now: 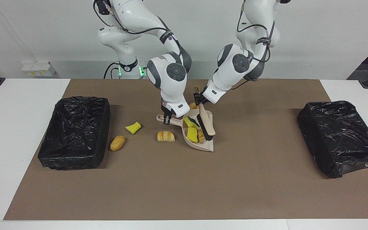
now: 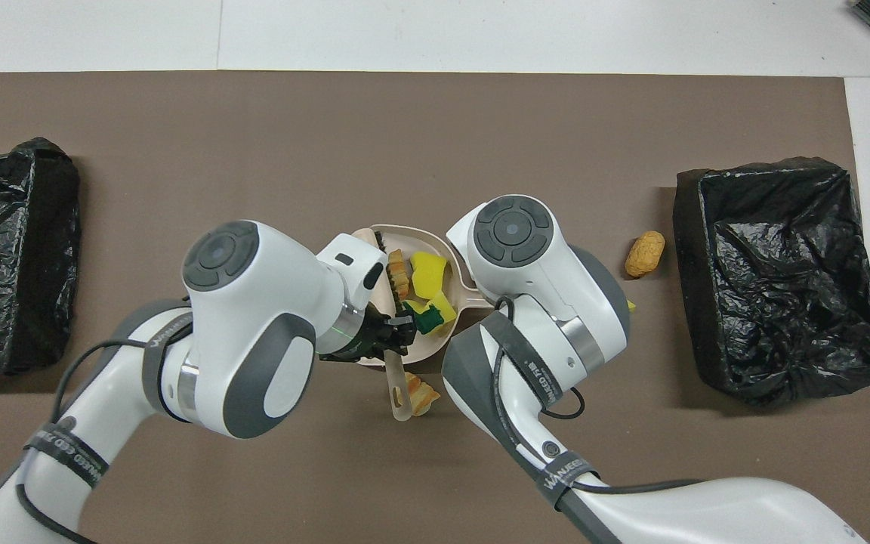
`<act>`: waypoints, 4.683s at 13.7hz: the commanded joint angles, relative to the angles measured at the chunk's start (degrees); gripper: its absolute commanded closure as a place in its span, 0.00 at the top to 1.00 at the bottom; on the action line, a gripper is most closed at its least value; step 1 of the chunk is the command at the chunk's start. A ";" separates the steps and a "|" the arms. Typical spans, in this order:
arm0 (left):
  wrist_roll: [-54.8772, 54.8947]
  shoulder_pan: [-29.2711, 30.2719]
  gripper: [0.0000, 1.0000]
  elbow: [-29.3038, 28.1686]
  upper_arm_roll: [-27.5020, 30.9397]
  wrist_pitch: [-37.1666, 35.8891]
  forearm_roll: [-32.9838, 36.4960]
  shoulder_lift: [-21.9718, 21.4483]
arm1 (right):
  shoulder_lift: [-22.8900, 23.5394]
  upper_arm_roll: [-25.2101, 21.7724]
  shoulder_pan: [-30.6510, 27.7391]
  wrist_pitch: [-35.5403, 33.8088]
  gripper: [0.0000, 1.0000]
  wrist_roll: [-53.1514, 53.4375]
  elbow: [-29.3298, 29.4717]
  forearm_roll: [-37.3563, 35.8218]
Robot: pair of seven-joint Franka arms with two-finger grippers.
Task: Sweep and dump trash in bin
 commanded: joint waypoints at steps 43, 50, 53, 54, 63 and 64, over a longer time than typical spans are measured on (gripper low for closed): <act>-17.12 -13.22 0.00 -10.01 -1.09 3.89 7.38 -8.91 | -23.74 0.45 -9.56 13.05 0.00 -22.44 -31.41 14.72; -10.03 0.05 0.00 -0.14 -1.09 -7.74 14.43 -7.78 | -21.99 0.10 -13.33 7.54 0.00 -24.66 -22.82 22.20; -2.63 2.71 0.00 -4.96 -1.09 -7.83 14.43 -9.53 | -20.32 -0.08 -15.62 1.12 0.00 -22.28 -14.48 22.20; -2.53 2.10 0.00 -6.81 -1.17 -7.48 14.43 -9.62 | -19.09 -0.08 -16.67 -1.69 0.00 -21.84 -11.05 22.12; -13.05 -14.41 0.00 -28.09 -1.70 6.22 11.89 -16.83 | -11.70 -0.52 -28.25 -20.61 0.00 -19.53 12.10 16.31; -14.03 -15.82 0.00 -30.01 -1.70 8.32 11.36 -17.09 | -11.78 -0.69 -29.85 -20.96 0.00 -22.86 12.18 16.14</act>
